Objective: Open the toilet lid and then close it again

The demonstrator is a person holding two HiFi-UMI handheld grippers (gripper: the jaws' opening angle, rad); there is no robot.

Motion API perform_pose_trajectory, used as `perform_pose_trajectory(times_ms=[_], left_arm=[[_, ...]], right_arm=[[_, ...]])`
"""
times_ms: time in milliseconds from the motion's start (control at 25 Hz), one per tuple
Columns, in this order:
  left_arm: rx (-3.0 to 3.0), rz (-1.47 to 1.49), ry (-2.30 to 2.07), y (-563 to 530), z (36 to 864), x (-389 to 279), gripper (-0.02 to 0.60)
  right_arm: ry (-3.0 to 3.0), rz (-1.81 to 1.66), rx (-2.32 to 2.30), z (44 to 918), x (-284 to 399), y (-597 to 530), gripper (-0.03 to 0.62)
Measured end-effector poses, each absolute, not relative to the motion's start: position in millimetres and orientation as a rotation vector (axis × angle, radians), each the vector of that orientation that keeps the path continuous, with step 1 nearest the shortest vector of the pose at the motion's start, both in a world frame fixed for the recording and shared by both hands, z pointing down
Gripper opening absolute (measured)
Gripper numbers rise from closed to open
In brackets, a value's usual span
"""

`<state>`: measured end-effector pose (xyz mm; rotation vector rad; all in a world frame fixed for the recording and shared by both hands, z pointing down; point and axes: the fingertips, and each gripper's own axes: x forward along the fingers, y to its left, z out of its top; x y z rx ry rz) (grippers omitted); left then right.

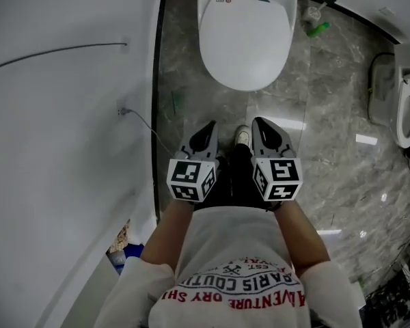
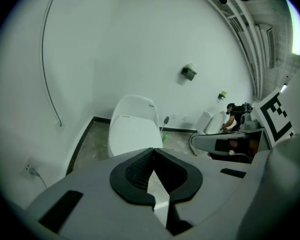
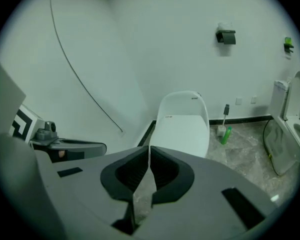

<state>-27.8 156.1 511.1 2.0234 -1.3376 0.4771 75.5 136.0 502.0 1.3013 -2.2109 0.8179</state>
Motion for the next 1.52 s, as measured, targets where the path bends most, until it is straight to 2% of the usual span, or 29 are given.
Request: perform_pose_trajectory(times_ms=[240,360,480,600,680,840,960,1000,1240,1320,1400,1520], left_arm=[[2.066,0.758,-1.265,126,636,-35,0.008],[2.068,0.780,-1.167,125,695,-31,0.009],[2.105,0.827,-1.094,119,741,-25,0.025],[2.348,1.093,-1.081,101,772,-22,0.035],[2.516,1.275,-1.031,90,786,-17,0.071],[2.715,1.528,-0.943,72,809,-10,0.104],[2.832,1.717,-0.877,64,820,-2,0.126],[2.863,1.766,-0.857,63,822,1,0.130],[2.996,1.986,-0.806,63,830,11,0.151],[2.993,2.008,-0.803,64,831,12,0.156],[2.978,2.001,-0.803,64,834,15,0.193],[2.968,2.003,-0.834,61,837,16,0.194]], right_arm=[[-2.072,0.759,1.224,626,76,112,0.015],[-2.037,0.672,1.170,680,75,106,0.015],[-2.016,0.484,1.101,723,74,99,0.016],[-1.988,0.180,0.993,756,73,90,0.017],[-1.950,-0.026,0.894,773,71,87,0.017],[-1.875,-0.271,0.748,804,73,81,0.018],[-1.825,-0.369,0.662,822,73,76,0.098],[-1.814,-0.395,0.642,826,71,75,0.099],[-1.762,-0.599,0.556,837,61,73,0.104],[-1.753,-0.634,0.537,841,59,72,0.104],[-1.754,-0.650,0.530,841,57,71,0.104],[-1.759,-0.666,0.532,838,55,71,0.113]])
